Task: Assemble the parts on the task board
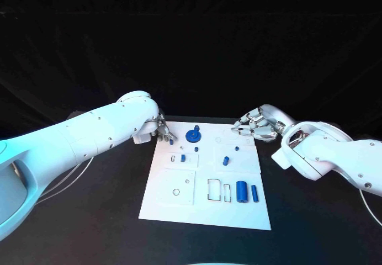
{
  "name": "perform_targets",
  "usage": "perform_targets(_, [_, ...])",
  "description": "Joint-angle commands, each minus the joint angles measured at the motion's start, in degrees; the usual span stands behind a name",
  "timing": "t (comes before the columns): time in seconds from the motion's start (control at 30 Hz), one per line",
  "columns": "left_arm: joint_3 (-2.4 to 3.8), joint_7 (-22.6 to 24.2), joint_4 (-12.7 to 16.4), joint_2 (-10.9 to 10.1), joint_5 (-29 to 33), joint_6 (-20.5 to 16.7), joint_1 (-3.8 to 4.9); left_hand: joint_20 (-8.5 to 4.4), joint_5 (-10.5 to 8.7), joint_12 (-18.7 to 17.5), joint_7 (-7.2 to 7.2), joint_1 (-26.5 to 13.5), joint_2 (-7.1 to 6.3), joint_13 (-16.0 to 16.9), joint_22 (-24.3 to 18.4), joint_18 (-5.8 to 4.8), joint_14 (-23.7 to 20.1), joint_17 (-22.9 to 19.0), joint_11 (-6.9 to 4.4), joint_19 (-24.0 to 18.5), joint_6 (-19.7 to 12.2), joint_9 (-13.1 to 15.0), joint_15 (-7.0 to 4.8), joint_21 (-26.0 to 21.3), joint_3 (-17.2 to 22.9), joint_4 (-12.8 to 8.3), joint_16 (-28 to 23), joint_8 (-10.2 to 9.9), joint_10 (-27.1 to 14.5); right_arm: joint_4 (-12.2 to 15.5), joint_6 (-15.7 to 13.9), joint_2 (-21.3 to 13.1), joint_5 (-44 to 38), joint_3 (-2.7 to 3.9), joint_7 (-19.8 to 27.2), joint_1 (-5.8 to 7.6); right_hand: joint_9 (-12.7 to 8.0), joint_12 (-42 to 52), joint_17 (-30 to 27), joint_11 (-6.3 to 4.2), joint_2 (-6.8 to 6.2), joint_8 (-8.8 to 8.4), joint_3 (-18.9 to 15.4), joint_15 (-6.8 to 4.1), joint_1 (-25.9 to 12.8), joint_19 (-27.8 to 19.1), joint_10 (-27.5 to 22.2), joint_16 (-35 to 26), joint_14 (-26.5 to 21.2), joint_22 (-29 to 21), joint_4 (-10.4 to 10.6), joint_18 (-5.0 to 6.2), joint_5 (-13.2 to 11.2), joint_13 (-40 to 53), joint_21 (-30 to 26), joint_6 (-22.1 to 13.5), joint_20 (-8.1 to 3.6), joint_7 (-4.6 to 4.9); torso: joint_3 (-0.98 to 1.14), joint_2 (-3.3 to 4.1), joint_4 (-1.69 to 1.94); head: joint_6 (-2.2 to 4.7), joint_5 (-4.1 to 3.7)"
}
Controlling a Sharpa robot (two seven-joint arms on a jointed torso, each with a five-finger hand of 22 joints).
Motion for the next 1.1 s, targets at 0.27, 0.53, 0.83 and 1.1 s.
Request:
perform_targets(0.27, [-0.05, 0.5, -0.7, 0.7, 0.8, 0.3, -0.1, -0.12, -0.02, 0.3, 0.0, 0.6, 0.7, -0.2, 0.0, -0.7, 3.0, 3.9, -0.13, 0.3, 0.3, -0.2, -0.35, 0.3, 0.6, 0.1, 0.2, 0.2, 0.4, -0.1, 0.8, 0.2, -0.2, 0.0, 0.5, -0.05, 0.1, -0.3, 1.7, -0.15, 0.13, 0.28, -0.3, -0.38, -0.5, -0.3, -0.3, -0.2, 2.9, 8.0, 0.1, 0.68, 0.2, 0.0, -0.3, -0.3, 0.06, -0.25, 0.01, -0.01, 0.0, -0.19, -0.08])
perform_targets(0.53, [-0.08, 0.6, -0.8, 0.8, 0.9, 0.2, -0.12, -0.11, -0.02, 0.3, -0.12, 1.4, 1.35, -0.3, 0.2, -0.73, 3.0, 3.9, -0.23, 0.3, 0.5, -0.3, -0.42, 0.4, 1.0, -0.1, 0.2, 0.2, 0.4, -0.1, 0.8, 0.2, -0.2, 0.0, 0.5, -0.06, 0.1, -0.3, 1.7, -0.15, 0.13, 0.28, -0.3, -0.38, -0.5, -0.3, -0.3, -0.2, 2.9, 8.0, 0.1, 0.68, 0.2, 0.0, -0.3, -0.3, 0.06, -0.25, 0.03, -0.04, 0.02, -0.29, -0.05])
perform_targets(0.83, [-0.09, 0.9, -0.6, 0.7, 1.6, 0.5, -0.13, -0.37, 0.05, -0.1, -0.74, 7.3, 3.48, -0.9, 0.6, -0.75, 3.0, 3.9, -0.82, 0.3, 0.7, -0.5, -0.95, 0.7, 5.0, -3.4, 0.2, 0.2, 0.3, -0.1, 0.9, 0.2, -0.2, 0.0, 0.5, -0.06, 0.1, -0.3, 1.7, -0.15, 0.13, 0.28, -0.3, -0.38, -0.5, -0.3, -0.3, -0.2, 2.9, 8.0, 0.1, 0.68, 0.2, 0.0, -0.3, -0.3, 0.06, -0.25, 0.01, -0.04, 0.0, -0.36, -0.09])
perform_targets(1.1, [-0.09, 1.3, -0.5, 0.6, 3.1, -0.6, -0.17, -0.61, 0.09, -1.7, -0.8, 11.3, 2.79, -3.0, 1.5, -0.91, 3.0, 3.9, -1.11, 0.4, 0.5, 0.2, -1.06, 1.2, 16.6, -8.9, 0.2, 1.5, 1.6, -0.2, 0.9, 0.2, -0.2, 0.0, 0.5, -0.06, 0.1, -0.2, 1.7, -0.16, 0.3, 0.31, -0.3, -0.39, -0.5, -0.3, -0.2, -0.3, 2.9, 8.0, 0.1, 0.68, 0.3, 0.0, -0.3, -0.3, 0.05, -0.27, 0.02, -0.05, 0.0, -0.46, -0.08])
